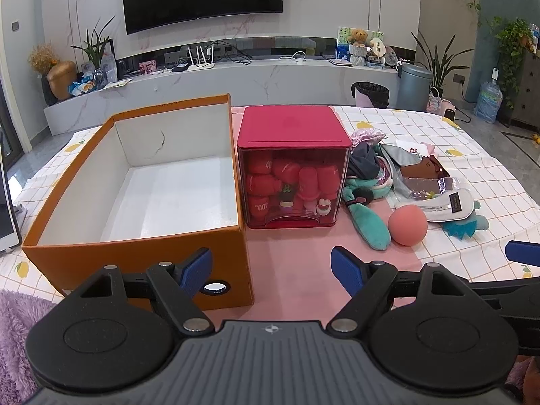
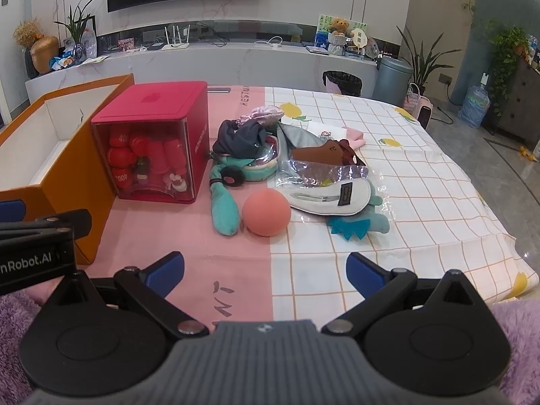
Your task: Organize soft objects
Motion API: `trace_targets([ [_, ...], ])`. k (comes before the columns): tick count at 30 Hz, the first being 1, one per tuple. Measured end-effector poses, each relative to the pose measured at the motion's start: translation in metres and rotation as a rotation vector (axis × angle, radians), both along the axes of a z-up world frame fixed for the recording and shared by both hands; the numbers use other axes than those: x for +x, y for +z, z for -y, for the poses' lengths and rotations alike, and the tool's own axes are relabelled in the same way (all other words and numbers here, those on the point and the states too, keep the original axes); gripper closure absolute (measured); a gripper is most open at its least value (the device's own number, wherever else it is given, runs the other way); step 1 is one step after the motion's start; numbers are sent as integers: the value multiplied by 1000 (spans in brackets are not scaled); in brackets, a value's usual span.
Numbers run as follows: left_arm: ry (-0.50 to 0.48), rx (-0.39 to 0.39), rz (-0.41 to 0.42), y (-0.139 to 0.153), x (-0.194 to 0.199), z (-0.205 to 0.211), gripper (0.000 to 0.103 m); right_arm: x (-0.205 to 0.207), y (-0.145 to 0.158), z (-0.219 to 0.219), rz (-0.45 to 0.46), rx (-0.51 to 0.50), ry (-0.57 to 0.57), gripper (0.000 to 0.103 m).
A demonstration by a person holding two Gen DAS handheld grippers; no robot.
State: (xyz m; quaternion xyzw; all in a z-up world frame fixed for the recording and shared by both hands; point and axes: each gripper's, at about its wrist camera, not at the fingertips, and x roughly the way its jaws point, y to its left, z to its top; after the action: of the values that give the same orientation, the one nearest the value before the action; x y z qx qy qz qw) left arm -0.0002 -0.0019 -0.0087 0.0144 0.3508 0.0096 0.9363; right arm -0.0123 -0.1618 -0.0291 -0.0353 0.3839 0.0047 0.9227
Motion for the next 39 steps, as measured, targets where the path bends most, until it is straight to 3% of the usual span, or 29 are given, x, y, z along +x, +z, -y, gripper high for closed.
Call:
trace_targets([
  [24,0,34,-1,-1,2,5,9,0,-1,-1,-7,-16,-5,3],
  [32,2,6,-49,0,16,11,9,6,2,3,-8,2,-20,3],
  [39,-18,-47,-35,19,16,15,9,18,8,23,-38,45,-59,3],
])
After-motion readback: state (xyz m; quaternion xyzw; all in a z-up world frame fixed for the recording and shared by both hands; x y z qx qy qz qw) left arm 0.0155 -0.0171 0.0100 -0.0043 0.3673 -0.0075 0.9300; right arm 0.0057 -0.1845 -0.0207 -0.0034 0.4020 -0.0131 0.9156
